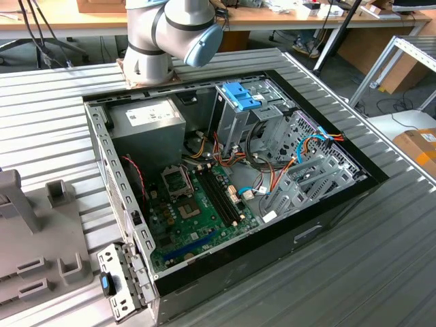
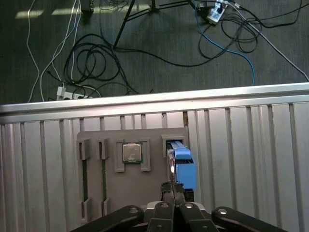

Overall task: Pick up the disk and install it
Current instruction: 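Pick up the disk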

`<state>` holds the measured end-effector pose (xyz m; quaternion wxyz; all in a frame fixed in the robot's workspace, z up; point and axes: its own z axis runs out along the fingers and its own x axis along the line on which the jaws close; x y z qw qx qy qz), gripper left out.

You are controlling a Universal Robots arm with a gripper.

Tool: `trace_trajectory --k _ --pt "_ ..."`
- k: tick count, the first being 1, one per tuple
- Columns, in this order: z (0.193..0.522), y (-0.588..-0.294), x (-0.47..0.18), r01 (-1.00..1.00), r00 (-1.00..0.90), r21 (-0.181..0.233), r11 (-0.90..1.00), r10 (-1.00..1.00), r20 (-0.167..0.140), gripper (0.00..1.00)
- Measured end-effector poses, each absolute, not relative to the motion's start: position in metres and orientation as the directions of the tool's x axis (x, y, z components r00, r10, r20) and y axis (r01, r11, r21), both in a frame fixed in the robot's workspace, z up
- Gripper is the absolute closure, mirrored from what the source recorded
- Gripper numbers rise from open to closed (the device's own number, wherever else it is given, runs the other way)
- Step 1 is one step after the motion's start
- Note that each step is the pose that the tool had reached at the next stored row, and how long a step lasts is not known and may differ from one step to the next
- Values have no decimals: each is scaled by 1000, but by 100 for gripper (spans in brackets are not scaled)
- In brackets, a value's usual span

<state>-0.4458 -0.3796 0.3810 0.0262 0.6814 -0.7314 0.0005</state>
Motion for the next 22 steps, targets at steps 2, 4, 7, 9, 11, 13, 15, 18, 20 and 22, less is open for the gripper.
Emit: trace_trajectory --k 2,4,7,9,11,13,15,18,20,22 --pt "381 -380 -446 -997 -70 35 71 -997 39 89" --pt "381 -380 -446 -997 -70 35 71 -997 39 89" --pt "381 -380 -446 -998 -59 35 60 -998 39 89" --pt "381 -380 -446 -998 -45 35 46 -998 39 89" --pt "381 -379 -446 -999 -20 35 22 -999 38 89" --pt "380 -379 -446 -999 -16 34 17 -1000 25 89" --pt "380 -380 -446 -999 -14 32 14 -1000 6 89" --pt "379 -380 -446 -999 -16 32 16 -1000 4 89" --pt "377 -380 -446 -999 -17 32 17 -1000 4 89" --pt "373 -380 -446 -999 -18 32 18 -1000 4 89"
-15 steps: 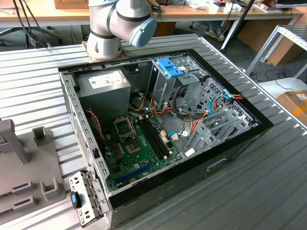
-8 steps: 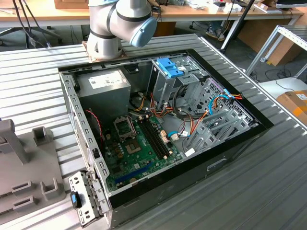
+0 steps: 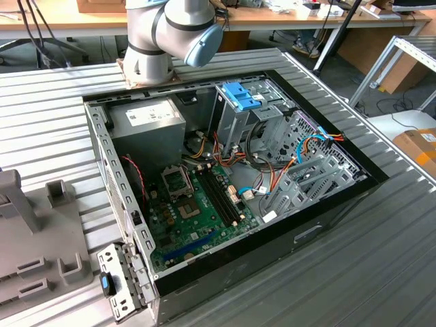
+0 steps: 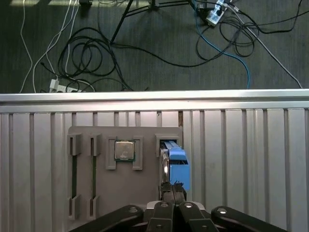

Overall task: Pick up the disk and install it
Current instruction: 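Pick up the disk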

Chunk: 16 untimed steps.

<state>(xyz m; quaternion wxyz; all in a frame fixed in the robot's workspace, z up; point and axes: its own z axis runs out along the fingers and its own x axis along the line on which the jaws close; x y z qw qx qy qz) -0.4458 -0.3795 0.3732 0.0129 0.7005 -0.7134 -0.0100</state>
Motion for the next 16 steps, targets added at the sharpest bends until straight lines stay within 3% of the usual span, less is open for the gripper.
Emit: trace_trajectory --k 13,16 --pt "371 -374 -446 -999 -18 32 19 -1000 4 89" --pt "371 -374 -446 -999 -18 32 19 -1000 4 70"
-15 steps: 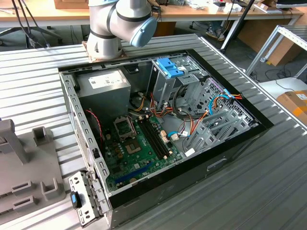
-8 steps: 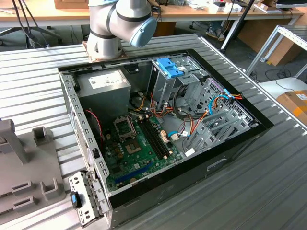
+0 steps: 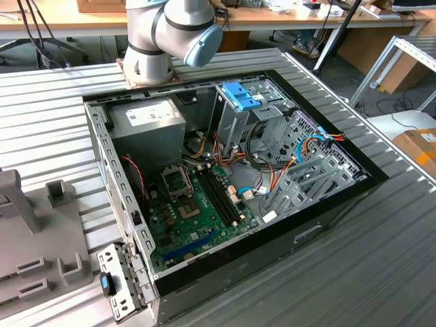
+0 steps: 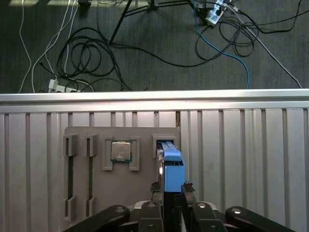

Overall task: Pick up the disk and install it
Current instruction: 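Pick up the disk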

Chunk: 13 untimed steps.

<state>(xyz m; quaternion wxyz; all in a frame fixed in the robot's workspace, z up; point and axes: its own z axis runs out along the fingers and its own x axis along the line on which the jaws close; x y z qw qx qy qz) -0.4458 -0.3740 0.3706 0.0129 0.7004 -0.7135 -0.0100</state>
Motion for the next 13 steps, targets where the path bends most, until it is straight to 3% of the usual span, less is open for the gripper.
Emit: trace_trajectory --k 4,13 --pt "371 -374 -446 -999 -19 32 19 -1000 4 40" --pt "354 -374 -446 -999 -19 32 19 -1000 4 40"
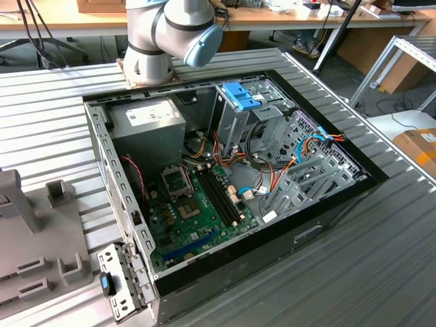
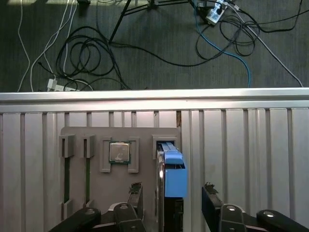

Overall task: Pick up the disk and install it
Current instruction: 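Pick up the disk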

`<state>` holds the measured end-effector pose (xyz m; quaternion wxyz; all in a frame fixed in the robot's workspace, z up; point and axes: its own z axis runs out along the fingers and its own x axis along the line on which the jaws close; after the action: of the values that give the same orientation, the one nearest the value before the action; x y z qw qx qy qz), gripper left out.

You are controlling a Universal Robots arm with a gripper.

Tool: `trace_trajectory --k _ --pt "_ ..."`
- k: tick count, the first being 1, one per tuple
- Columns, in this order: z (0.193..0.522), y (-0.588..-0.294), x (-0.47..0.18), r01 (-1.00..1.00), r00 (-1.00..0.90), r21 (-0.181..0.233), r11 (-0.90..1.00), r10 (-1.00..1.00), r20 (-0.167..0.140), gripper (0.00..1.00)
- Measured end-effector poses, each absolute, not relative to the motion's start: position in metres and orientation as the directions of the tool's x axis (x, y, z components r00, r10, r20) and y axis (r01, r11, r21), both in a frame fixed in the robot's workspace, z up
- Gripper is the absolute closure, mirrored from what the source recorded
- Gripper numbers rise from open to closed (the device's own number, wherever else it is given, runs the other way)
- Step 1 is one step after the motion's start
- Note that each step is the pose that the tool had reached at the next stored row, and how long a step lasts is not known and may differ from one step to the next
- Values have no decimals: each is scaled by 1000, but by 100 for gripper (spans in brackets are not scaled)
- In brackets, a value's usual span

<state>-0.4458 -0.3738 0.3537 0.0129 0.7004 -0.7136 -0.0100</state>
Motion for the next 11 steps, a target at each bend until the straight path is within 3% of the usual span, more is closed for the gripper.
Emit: trace_trajectory --k 11 --pt "331 -374 -446 -999 -19 32 19 -1000 0 40"
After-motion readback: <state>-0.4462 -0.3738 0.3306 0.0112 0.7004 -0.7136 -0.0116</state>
